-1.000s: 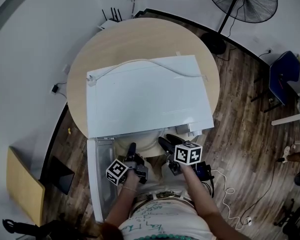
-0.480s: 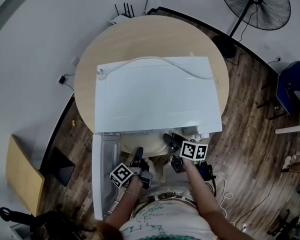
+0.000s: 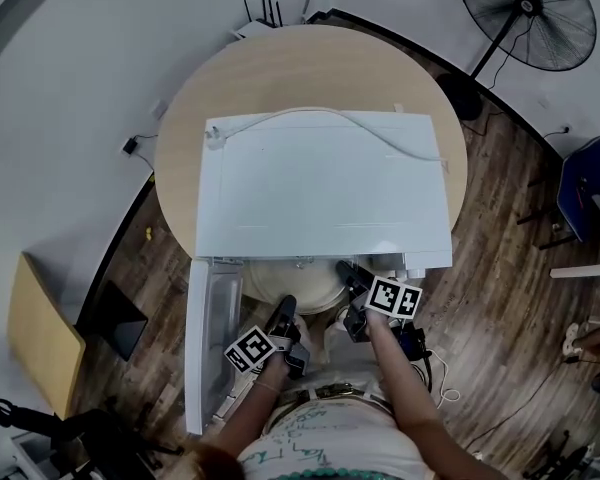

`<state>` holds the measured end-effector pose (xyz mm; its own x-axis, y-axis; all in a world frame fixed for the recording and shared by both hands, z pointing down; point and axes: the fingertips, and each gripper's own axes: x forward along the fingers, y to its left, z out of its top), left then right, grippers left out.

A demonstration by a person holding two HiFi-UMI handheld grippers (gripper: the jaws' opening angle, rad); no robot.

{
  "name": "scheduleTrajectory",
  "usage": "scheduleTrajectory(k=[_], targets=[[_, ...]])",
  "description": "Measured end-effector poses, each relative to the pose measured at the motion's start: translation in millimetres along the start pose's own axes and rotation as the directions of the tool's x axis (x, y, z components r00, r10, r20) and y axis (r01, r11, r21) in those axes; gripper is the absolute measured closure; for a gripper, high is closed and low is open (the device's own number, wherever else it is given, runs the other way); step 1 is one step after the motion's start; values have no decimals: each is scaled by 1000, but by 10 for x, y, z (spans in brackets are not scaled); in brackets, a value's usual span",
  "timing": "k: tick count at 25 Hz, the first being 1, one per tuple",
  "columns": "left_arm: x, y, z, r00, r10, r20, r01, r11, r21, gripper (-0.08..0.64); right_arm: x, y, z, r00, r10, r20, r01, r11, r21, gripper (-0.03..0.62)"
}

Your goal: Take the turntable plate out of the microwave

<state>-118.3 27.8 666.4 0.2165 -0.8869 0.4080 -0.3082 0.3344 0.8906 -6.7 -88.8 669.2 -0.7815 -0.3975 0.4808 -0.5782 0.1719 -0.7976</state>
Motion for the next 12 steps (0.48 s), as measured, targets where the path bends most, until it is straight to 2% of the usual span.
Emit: scheduleTrajectory(k=[2,3,4,7,12], targets=[[27,20,10,999,36,-24,-33,995,99,460,3,-17,-8,1000,-9,2,9,1000,18,494],[37,37,39,998,56,-27,-52,989,141,419,11,-23,-17,1000,-10,1,10,999,30,494],[40,55,98,997,75,-14,-71,983,170,360,15,-29,-29,1000,-9,-1,9,999,41,497],[51,81,419,992,97,83,-112,973,202,297,9,-42,-54,1000,-5,-4,5,999,47,498],[161,26,853,981,102,163,-148,942,302,291,0,-36,-63,1000,-6,0,6,999,51,497]])
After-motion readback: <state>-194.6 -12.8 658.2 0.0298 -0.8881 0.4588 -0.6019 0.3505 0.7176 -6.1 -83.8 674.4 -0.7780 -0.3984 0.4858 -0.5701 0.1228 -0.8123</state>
